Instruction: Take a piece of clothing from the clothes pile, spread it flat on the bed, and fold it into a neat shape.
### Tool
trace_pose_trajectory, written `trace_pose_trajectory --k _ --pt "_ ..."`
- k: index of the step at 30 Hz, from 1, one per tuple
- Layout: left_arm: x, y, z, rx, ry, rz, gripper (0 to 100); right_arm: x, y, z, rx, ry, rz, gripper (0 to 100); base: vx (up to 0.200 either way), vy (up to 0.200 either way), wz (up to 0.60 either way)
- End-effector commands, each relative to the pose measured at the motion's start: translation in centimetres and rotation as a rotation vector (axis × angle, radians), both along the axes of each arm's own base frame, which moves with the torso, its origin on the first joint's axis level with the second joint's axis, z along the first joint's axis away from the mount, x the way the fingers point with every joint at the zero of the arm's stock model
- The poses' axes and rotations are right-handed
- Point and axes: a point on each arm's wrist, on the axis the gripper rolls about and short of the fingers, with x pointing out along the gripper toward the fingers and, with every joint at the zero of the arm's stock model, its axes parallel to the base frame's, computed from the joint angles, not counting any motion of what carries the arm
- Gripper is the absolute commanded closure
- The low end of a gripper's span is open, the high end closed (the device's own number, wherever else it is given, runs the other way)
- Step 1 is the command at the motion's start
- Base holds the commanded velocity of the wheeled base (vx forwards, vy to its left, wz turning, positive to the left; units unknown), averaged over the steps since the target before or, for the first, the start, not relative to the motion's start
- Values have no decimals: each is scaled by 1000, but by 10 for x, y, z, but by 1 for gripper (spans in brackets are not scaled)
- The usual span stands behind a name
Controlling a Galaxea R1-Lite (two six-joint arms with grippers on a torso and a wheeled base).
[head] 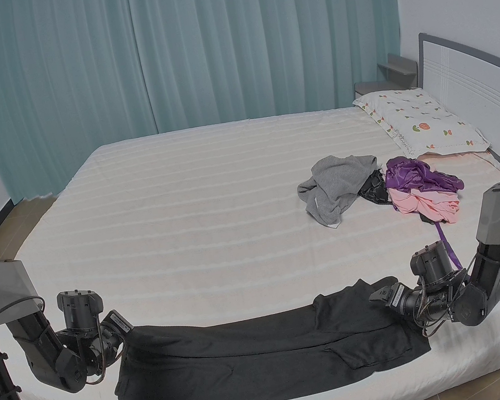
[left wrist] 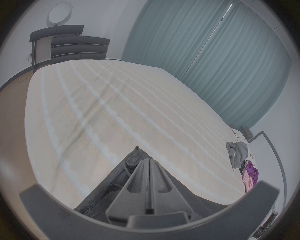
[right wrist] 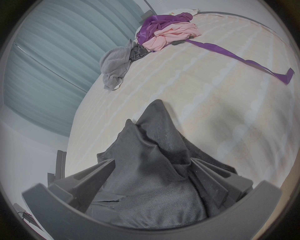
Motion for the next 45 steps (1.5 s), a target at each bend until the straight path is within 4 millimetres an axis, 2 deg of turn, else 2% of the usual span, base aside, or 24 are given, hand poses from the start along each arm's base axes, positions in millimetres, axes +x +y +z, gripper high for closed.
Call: trace_pose_trajectory --k 1,4,5,14,25,27,34,35,37,41,45 --pt "0 0 1 -1 -3 0 100 1 2 -5 -4 9 8 0 0 0 0" --pt "0 0 1 -3 -1 -3 100 3 2 -5 -2 5 7 0 0 0 0" --pt "0 0 1 -3 -3 -1 100 3 3 -4 -1 2 7 100 0 0 0" --pt "1 2 0 -8 -3 1 100 4 2 -3 -22 -11 -16 100 0 0 0" --pt "2 5 11 -12 -39 12 100 11 -1 8 -22 -69 -50 100 0 0 0" --pt "4 7 13 -13 -53 18 100 18 -4 20 1 -115 -60 100 0 0 0" --pt "26 9 25 -17 -139 27 100 39 -1 28 24 -176 -72 100 0 0 0" --pt "40 12 32 -18 -184 40 100 57 -2 29 32 -215 -91 100 0 0 0" --pt "48 15 37 -17 -216 50 100 73 -2 33 37 -257 -108 100 0 0 0" --pt "57 21 37 -19 -236 66 100 86 -4 43 49 -298 -122 100 0 0 0" --pt "60 24 30 -20 -226 72 100 91 -7 47 45 -321 -126 100 0 0 0"
